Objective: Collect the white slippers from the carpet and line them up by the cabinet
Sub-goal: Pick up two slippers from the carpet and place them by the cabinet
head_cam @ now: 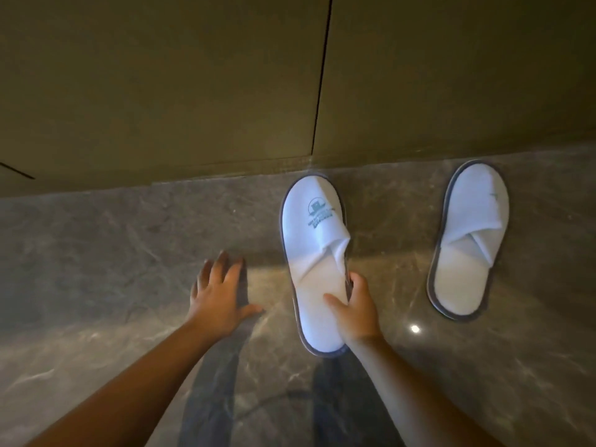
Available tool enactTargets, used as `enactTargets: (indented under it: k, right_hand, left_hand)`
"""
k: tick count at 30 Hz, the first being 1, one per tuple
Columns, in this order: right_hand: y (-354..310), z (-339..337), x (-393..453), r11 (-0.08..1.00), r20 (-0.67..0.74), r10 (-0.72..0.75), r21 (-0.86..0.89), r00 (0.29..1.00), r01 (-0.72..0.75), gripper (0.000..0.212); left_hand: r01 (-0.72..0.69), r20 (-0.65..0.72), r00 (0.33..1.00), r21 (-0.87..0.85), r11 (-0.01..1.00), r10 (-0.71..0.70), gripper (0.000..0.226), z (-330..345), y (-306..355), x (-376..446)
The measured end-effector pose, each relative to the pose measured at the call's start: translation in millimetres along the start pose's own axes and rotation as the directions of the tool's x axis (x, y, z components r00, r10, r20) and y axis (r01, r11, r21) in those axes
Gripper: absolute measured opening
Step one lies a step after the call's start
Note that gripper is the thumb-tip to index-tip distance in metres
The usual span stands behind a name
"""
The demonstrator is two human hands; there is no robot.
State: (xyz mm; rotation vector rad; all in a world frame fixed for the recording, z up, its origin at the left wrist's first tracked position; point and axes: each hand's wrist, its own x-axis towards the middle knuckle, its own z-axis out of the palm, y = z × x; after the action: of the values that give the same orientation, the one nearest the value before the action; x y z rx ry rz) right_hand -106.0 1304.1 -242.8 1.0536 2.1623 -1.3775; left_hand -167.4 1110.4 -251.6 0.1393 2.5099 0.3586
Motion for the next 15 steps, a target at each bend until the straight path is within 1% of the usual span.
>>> enactTargets:
  k: [2,3,4,5,6,8,9,12,14,15]
  right_hand:
    - [0.3,11.0,0.5,0.986,-0.097,-0.065,-0.161,0.993,0.048,0.067]
    - [0.6,14.7,-2.1,0.964,-0.138,-0.119,-0.252,0.983,0.081,0.076]
    - [1.8,18.1,-6.8,0.94,-0.149,-0.16,-0.324,0.976,0.104,0.086]
    - [4.5,21.3,-11.6,0.913,-0.132,-0.193,-0.386,0.972,0.128,0.094]
    - [6.6,25.4,-17.8,0.875,-0.086,-0.214,-0.459,0.973,0.152,0.1]
    - [8.2,33.0,-29.9,0.774,0.008,-0.246,-0.6,0.969,0.201,0.106]
    - [9.4,35.9,-32.1,0.736,0.015,-0.269,-0.642,0.963,0.216,0.106]
    - [7.1,43.2,-32.1,0.744,-0.041,-0.329,-0.626,0.943,0.233,0.1]
    - [5.4,47.1,-30.1,0.758,-0.017,-0.324,-0.602,0.946,0.249,0.094]
    - [6.3,49.9,-29.0,0.769,0.016,-0.3,-0.587,0.954,0.252,0.092]
  left_hand:
    - [-0.001,0.047,0.999,0.102,0.995,-0.004,0.099,6.6,-13.8,0.6]
    - [-0.017,0.06,0.998,0.126,0.992,0.009,0.099,9.0,-17.8,0.2]
    - [-0.035,0.065,0.998,0.137,0.99,0.027,0.099,10.3,-20.1,-0.3]
    - [-0.051,0.063,0.997,0.141,0.989,0.042,0.099,10.9,-21.2,-0.6]
    - [-0.06,0.059,0.997,0.147,0.987,0.052,0.098,11.3,-21.8,-0.7]
    - [-0.07,0.046,0.997,0.166,0.984,0.063,0.097,12.3,-22.6,-1.0]
    - [-0.073,0.039,0.997,0.175,0.982,0.067,0.097,12.8,-22.7,-1.5]
    - [-0.069,0.025,0.998,0.181,0.981,0.065,0.097,13.5,-22.0,-2.3]
    - [-0.065,0.021,0.998,0.176,0.982,0.063,0.097,13.7,-21.3,-1.3]
    - [-0.066,0.019,0.998,0.171,0.983,0.064,0.097,13.7,-20.9,-0.9]
